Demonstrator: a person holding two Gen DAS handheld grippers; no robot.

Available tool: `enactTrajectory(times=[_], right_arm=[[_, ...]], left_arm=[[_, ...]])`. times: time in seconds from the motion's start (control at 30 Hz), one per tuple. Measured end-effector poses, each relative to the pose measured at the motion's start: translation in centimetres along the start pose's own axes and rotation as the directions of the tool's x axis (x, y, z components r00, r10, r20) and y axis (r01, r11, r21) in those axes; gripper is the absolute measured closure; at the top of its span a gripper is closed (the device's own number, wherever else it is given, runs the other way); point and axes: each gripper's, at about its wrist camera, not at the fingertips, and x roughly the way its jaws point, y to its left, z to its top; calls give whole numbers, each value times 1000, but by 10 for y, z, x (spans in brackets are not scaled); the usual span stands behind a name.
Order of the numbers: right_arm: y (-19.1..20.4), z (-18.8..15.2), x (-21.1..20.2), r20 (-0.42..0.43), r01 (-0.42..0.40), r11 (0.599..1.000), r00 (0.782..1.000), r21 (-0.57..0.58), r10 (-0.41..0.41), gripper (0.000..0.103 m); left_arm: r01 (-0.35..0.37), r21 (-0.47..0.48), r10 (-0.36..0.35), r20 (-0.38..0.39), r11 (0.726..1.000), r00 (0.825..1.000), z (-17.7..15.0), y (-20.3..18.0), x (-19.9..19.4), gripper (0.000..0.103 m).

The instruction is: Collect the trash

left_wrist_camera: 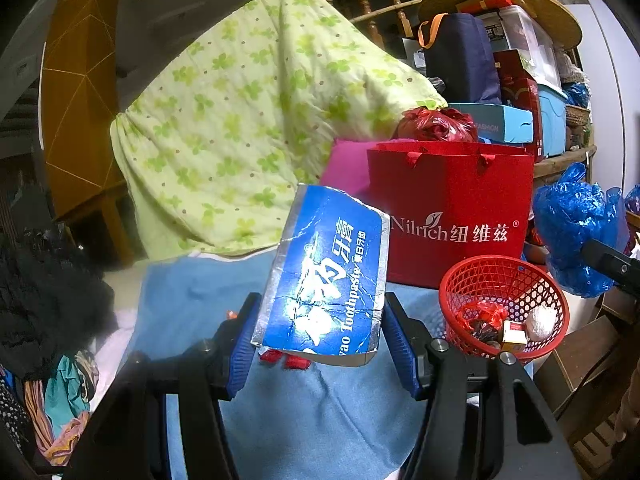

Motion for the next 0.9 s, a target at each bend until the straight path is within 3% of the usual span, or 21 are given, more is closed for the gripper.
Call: enactTrajectory(times=[0.9], right_arm=[[-6, 2, 1, 12, 0, 1000, 1000, -2, 0, 53]], left_arm=[[-1, -15, 1, -6, 1000, 1000, 0, -1, 3, 42]])
